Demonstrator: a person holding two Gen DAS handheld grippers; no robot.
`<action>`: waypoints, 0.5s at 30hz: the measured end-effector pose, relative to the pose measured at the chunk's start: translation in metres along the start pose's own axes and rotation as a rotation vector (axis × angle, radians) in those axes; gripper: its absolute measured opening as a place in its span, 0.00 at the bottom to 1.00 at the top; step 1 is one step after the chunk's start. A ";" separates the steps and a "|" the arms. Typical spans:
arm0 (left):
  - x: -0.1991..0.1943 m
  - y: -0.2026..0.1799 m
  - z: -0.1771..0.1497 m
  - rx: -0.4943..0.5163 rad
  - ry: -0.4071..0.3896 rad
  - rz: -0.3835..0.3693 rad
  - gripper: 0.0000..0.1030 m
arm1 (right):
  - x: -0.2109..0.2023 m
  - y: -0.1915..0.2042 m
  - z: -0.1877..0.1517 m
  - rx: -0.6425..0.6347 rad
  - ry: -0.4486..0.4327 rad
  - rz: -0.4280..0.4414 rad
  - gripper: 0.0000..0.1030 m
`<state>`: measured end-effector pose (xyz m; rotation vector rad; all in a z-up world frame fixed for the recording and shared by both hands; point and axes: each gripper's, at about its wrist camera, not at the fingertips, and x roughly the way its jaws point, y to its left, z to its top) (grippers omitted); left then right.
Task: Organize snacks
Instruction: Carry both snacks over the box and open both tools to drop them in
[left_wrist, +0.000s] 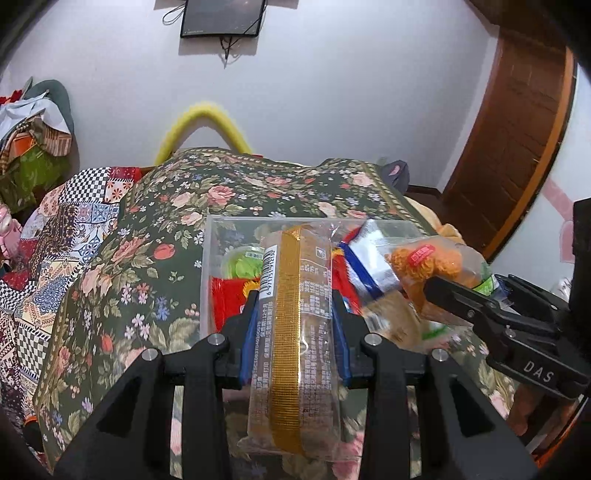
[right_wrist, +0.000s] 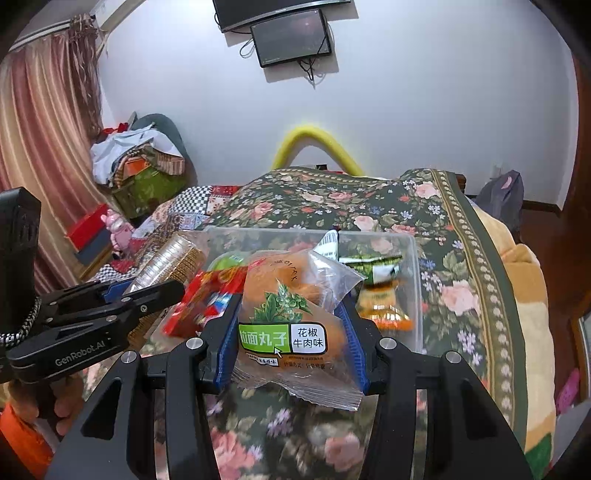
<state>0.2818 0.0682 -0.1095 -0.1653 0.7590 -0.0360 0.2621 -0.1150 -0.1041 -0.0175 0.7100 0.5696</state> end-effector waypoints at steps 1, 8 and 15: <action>0.003 0.001 0.002 -0.004 0.002 0.003 0.34 | 0.004 0.000 0.001 -0.002 0.001 -0.005 0.45; 0.033 0.013 0.012 -0.034 0.021 0.041 0.34 | 0.028 0.000 0.005 -0.002 0.023 -0.012 0.45; 0.045 0.014 0.012 -0.019 0.038 0.087 0.37 | 0.038 0.006 -0.004 -0.040 0.043 -0.024 0.49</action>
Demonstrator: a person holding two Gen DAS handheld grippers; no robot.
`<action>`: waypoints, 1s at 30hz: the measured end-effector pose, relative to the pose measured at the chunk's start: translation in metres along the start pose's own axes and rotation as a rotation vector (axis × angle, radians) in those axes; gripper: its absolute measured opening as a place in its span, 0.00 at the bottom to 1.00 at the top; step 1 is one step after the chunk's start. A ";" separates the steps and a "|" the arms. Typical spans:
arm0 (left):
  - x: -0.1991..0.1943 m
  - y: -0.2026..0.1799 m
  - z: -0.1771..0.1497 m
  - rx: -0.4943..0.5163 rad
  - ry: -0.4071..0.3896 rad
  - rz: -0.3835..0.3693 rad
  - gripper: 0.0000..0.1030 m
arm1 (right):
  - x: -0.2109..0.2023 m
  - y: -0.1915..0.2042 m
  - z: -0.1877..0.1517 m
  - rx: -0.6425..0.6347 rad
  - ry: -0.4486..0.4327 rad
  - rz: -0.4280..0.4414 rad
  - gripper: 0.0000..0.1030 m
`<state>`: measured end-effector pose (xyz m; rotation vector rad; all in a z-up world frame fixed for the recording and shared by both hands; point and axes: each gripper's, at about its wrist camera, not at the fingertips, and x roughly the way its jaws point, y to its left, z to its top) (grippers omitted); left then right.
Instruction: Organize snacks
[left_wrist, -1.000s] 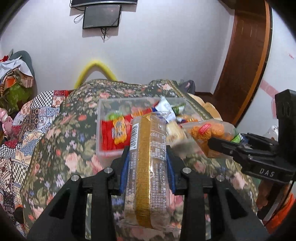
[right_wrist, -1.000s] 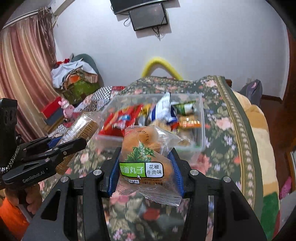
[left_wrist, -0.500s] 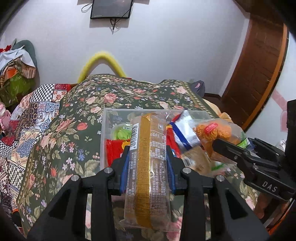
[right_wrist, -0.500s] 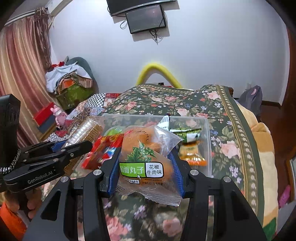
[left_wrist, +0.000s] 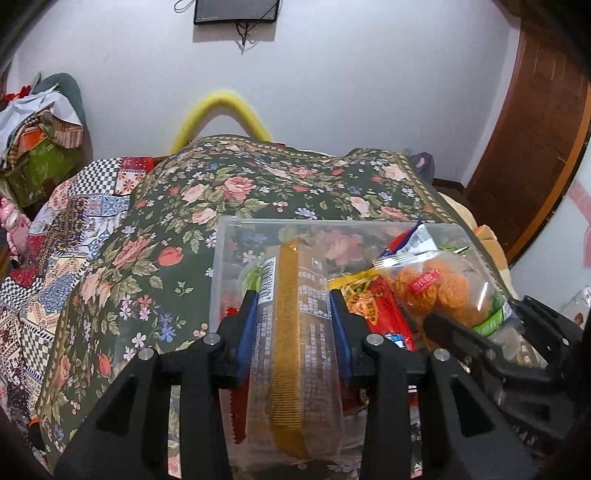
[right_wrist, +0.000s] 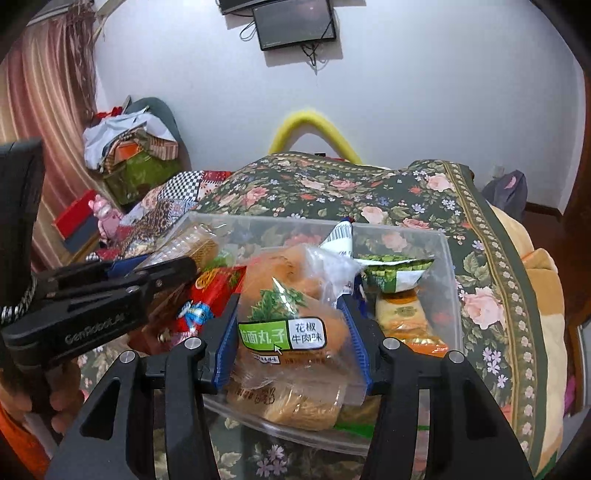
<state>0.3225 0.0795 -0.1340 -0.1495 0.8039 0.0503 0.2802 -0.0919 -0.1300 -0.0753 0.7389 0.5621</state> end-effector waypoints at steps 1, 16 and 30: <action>-0.001 0.001 -0.001 -0.006 0.000 0.002 0.39 | 0.000 0.002 -0.001 -0.011 0.006 -0.005 0.51; -0.100 -0.008 -0.013 0.021 -0.128 -0.022 0.53 | -0.079 -0.007 0.004 0.002 -0.069 -0.013 0.69; -0.276 -0.043 -0.049 0.041 -0.400 -0.074 0.72 | -0.229 0.022 -0.008 -0.010 -0.327 0.012 0.75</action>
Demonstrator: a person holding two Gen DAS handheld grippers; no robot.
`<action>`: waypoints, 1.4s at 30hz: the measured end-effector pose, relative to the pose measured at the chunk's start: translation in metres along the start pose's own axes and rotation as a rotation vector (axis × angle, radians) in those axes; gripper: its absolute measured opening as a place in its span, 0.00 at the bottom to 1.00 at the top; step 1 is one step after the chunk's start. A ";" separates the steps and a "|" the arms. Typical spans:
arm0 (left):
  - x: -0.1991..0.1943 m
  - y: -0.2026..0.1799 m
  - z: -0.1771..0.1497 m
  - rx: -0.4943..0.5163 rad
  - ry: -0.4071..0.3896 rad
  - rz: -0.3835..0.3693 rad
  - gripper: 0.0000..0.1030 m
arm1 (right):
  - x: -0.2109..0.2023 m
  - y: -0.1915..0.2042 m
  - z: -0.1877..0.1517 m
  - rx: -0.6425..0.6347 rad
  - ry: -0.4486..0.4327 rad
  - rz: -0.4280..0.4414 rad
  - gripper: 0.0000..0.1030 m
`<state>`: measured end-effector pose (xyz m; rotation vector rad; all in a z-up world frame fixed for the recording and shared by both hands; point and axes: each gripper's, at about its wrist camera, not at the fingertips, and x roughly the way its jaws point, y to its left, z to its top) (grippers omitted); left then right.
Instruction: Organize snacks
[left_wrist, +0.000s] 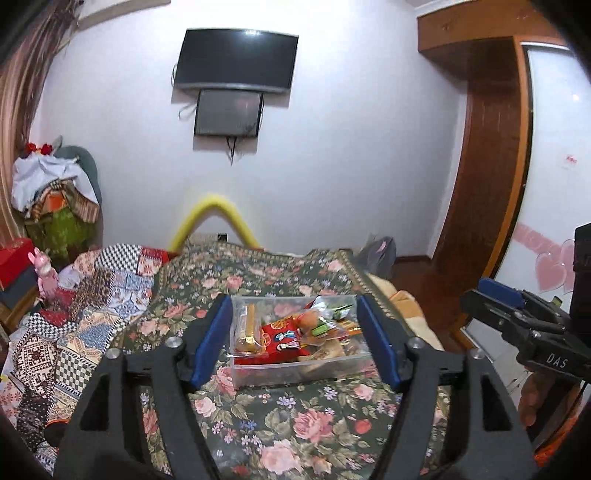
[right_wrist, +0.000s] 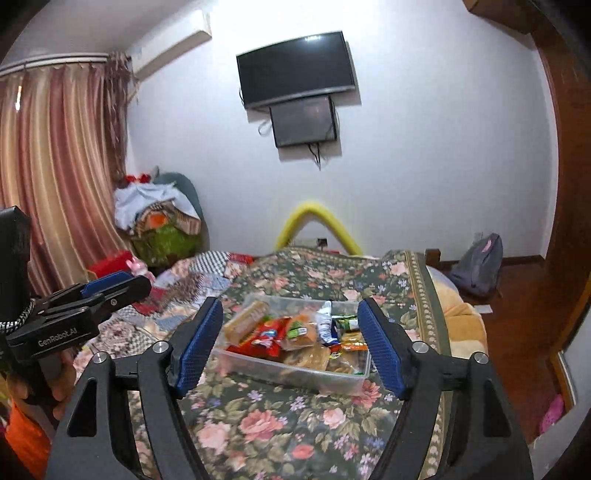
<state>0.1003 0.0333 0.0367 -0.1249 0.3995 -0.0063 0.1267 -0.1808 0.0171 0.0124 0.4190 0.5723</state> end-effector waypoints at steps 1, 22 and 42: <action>-0.007 -0.002 0.000 0.003 -0.013 0.001 0.73 | -0.007 0.003 -0.001 -0.003 -0.010 0.001 0.76; -0.068 -0.027 -0.030 0.087 -0.126 0.039 0.95 | -0.052 0.027 -0.025 -0.046 -0.085 -0.053 1.00; -0.064 -0.025 -0.035 0.075 -0.108 0.034 0.98 | -0.058 0.028 -0.028 -0.052 -0.083 -0.064 1.00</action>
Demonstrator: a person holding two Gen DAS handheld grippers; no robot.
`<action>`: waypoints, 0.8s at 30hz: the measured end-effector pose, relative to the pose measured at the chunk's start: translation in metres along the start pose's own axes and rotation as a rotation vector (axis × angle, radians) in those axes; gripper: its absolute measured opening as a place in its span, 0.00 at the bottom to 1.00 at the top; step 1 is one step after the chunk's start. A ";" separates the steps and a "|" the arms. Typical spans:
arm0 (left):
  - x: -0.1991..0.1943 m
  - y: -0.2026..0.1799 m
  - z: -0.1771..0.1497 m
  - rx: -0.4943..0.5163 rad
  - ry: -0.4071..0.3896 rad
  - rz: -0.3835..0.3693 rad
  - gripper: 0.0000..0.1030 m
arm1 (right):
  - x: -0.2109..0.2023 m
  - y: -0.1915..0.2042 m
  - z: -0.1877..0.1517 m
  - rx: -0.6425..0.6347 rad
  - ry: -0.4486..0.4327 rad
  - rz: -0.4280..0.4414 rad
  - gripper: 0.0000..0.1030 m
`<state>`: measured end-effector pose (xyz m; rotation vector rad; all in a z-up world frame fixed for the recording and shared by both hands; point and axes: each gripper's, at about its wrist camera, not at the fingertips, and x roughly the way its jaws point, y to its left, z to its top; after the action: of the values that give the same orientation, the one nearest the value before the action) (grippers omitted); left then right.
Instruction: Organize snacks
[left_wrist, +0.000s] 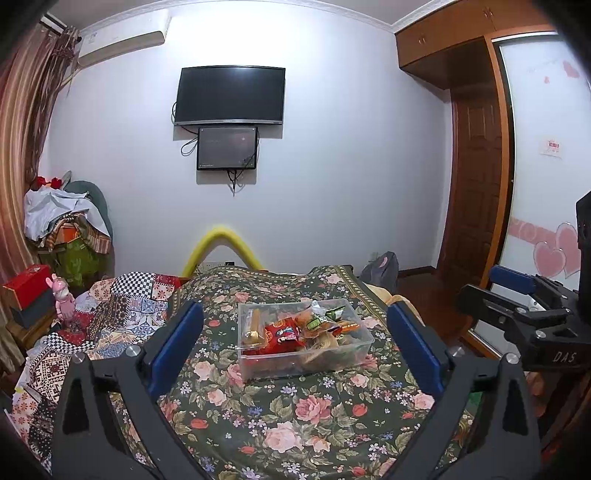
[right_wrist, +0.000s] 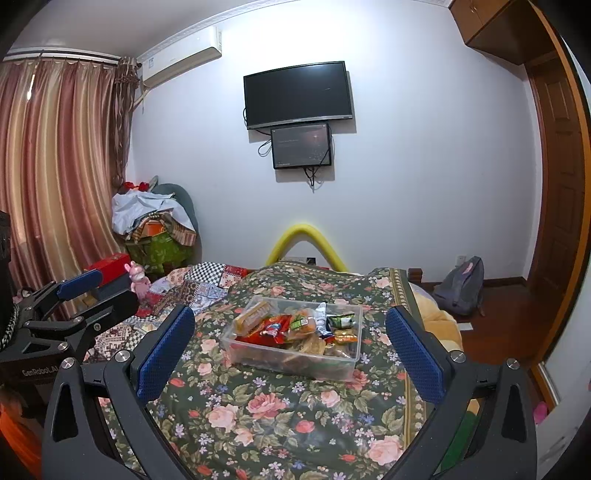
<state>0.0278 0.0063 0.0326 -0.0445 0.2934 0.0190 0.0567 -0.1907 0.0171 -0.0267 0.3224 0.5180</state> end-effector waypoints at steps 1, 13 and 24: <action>0.000 0.000 0.000 -0.002 0.001 -0.002 0.98 | 0.001 0.000 0.000 -0.001 0.000 0.000 1.00; 0.005 0.002 -0.002 -0.022 0.017 -0.004 0.98 | 0.001 -0.001 0.001 0.006 0.002 -0.007 1.00; 0.006 0.003 -0.005 -0.021 0.023 -0.007 0.98 | 0.002 -0.001 0.000 0.006 0.007 -0.007 1.00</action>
<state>0.0325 0.0087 0.0258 -0.0667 0.3165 0.0142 0.0591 -0.1910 0.0168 -0.0242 0.3302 0.5098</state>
